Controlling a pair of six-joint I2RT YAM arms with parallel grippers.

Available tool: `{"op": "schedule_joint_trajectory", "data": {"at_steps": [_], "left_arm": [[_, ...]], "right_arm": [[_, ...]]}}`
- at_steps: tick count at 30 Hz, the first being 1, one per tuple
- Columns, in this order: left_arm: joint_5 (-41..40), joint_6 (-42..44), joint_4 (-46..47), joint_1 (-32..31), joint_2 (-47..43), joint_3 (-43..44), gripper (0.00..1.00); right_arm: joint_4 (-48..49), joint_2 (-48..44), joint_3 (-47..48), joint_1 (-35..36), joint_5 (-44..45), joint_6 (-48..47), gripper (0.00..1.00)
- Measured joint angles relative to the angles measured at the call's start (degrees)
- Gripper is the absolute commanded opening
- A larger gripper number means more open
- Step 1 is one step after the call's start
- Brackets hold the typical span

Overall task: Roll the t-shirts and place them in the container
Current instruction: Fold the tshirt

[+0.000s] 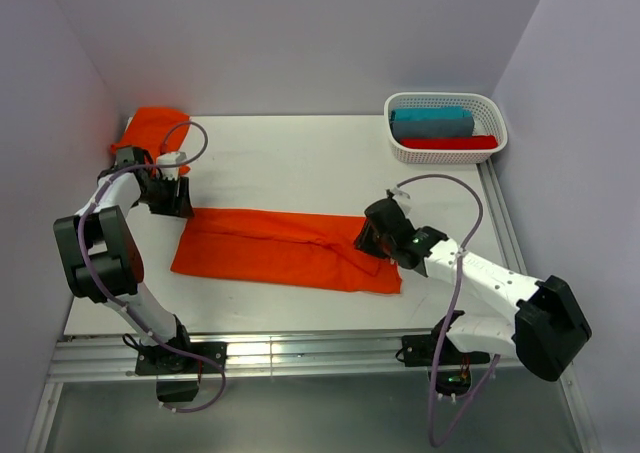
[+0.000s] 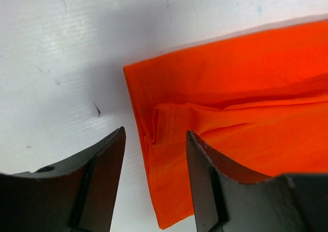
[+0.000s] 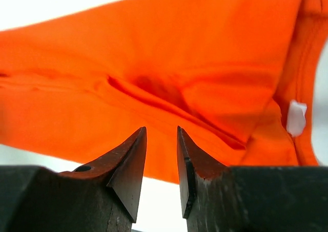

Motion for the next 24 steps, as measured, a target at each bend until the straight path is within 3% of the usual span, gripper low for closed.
{"op": "schedule_joint_trajectory", "data": {"at_steps": [14, 24], "left_arm": [[1.55, -2.19, 1.86, -3.43, 6.25, 5.81, 0.55], [0.11, -1.33, 1.81, -4.79, 6.88, 3.61, 0.51]], "right_arm": [[0.57, 23.96, 18.43, -1.70, 1.70, -4.66, 0.37], [2.01, 24.83, 17.42, -0.81, -0.70, -4.72, 0.36]]}}
